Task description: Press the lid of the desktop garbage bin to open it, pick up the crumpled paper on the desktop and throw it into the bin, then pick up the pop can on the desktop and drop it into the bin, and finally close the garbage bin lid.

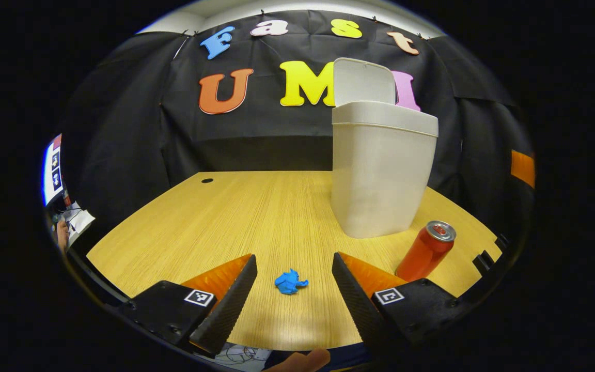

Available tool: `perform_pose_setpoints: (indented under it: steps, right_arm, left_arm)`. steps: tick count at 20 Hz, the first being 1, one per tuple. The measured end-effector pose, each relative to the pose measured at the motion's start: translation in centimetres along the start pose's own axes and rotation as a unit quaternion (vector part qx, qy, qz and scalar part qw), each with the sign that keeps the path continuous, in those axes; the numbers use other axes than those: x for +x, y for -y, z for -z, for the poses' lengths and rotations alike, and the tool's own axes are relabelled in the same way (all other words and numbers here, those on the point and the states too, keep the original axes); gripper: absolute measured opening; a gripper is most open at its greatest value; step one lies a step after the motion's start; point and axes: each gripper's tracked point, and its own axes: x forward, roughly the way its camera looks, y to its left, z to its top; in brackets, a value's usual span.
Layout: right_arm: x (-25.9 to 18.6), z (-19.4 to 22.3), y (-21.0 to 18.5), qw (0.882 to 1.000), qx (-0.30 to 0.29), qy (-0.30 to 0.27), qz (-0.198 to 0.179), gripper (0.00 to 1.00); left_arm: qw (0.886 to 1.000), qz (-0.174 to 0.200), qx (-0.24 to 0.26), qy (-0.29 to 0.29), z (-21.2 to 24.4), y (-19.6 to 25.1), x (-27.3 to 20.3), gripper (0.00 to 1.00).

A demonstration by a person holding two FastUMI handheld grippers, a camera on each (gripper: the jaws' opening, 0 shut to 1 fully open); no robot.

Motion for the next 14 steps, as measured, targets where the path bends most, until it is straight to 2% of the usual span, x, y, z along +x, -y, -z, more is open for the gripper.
perform_pose_setpoints:
  steps: [2,4,5,6,8,11,12,13,14]
  right_arm:
    - [0.3,1.3,0.1,1.000,-0.002,-0.019,0.007,0.94]
    - [0.5,1.4,-0.3,0.999,0.016,-0.027,-0.005,0.94]
    - [0.5,1.6,-0.3,0.999,0.021,-0.032,-0.008,0.98]
    - [0.5,1.8,-0.1,0.999,0.023,-0.036,-0.006,0.94]
    - [0.7,2.1,0.1,0.999,0.024,-0.040,0.003,0.94]
    - [0.4,3.6,-2.2,0.997,0.043,-0.057,-0.032,0.94]
    - [0.5,4.3,-3.1,0.996,0.048,-0.069,-0.043,0.98]
    - [0.8,5.1,-3.5,0.994,0.050,-0.080,-0.047,0.94]
    - [1.1,5.9,-3.8,0.993,0.049,-0.092,-0.047,0.94]
  left_arm:
    - [1.000,0.004,0.004,-0.020,1.4,0.4,0.7,0.96]
    - [0.999,0.021,0.008,-0.028,2.1,1.1,1.5,0.95]
    - [0.999,0.029,0.009,-0.040,2.9,1.5,2.0,0.93]
    - [0.998,0.032,0.009,-0.054,3.7,1.6,2.5,0.93]
    - [0.997,0.021,0.010,-0.069,4.7,1.3,3.1,0.91]
    - [0.997,0.013,0.016,-0.075,5.2,0.6,3.8,0.91]
    - [0.997,0.015,0.012,-0.076,5.3,0.5,3.9,0.96]
    - [0.997,0.016,0.007,-0.076,5.4,0.4,4.2,0.95]
    - [0.997,0.018,0.004,-0.078,5.5,0.2,4.6,0.90]
